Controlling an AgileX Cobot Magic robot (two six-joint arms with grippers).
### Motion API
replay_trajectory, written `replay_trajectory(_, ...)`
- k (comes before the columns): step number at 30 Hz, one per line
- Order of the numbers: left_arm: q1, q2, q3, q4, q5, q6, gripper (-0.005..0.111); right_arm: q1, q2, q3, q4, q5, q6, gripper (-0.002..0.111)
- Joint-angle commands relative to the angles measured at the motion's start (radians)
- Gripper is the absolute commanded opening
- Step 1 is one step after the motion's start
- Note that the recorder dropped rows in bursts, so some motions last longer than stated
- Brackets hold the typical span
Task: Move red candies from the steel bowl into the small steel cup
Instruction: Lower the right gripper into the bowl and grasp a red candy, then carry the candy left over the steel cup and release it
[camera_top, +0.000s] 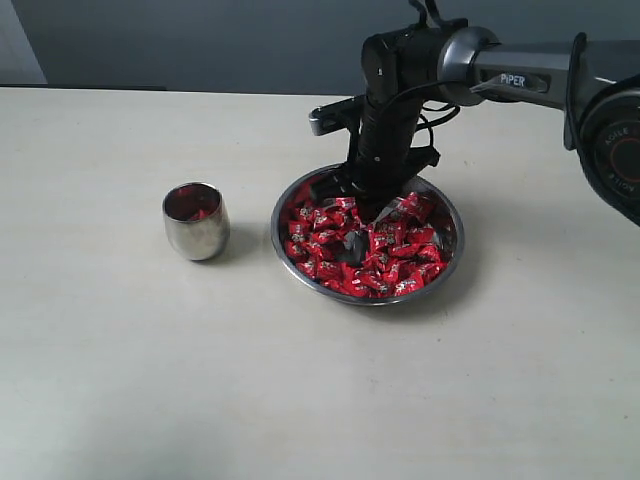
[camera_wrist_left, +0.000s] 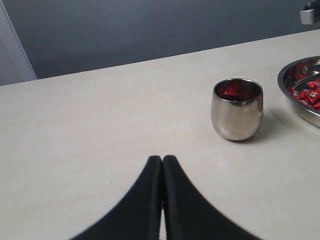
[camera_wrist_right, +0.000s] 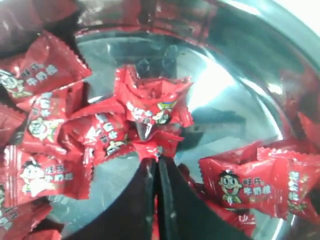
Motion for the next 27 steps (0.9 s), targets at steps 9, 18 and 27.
replay_trajectory(9,-0.010,-0.004,-0.001,0.000,-0.007,-0.006,0.000,0.001,-0.159,0.000,0.432,-0.065,-0.286,-0.001)
replay_trajectory(18,-0.010,-0.004,-0.001,0.000,-0.007,-0.006,0.000,0.135,-0.159,0.000,0.610,-0.276,-0.456,-0.001)
replay_trajectory(27,-0.010,-0.004,-0.001,0.000,-0.007,-0.006,0.000,0.195,-0.084,0.000,0.609,-0.378,-0.475,-0.001)
